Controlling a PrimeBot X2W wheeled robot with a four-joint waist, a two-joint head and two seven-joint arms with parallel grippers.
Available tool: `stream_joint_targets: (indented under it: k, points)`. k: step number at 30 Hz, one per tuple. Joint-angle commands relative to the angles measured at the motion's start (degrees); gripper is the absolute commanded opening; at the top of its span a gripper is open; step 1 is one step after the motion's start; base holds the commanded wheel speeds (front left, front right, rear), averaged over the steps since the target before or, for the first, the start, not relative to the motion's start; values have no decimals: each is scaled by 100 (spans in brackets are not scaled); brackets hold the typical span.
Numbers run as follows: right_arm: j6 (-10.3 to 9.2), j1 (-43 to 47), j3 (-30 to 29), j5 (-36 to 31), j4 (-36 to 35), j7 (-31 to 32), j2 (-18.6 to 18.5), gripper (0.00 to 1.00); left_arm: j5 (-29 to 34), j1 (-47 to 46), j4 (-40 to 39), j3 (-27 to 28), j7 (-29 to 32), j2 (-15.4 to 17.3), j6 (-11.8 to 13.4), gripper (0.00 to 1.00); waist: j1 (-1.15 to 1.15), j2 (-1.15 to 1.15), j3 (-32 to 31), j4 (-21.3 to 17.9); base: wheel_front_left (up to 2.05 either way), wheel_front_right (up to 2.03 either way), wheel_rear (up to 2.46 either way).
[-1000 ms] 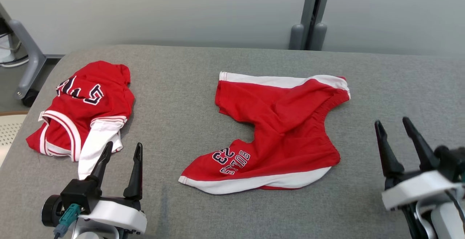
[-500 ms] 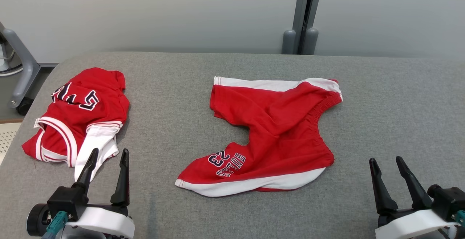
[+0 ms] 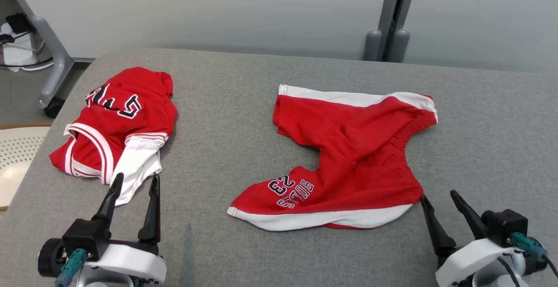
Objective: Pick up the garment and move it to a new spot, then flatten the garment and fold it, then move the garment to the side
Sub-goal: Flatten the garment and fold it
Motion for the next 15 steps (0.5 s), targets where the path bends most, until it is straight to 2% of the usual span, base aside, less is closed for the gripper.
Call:
stream_joint_targets:
  k: [1,11,15]
  points:
    - [1,-193,116,55,275,-2,-57,100,-15,-94,23,-13,-11,-3,-10,100,0,0,49,101,0,0,0]
    - [1,-946,585,331,1794,-3,34,100,-58,-246,85,-129,-11,-56,-28,100,0,0,189,390,0,0,0]
    - [1,-1155,670,443,2161,-3,104,100,-58,-268,96,-157,-11,-66,-32,100,0,0,212,441,0,0,0]
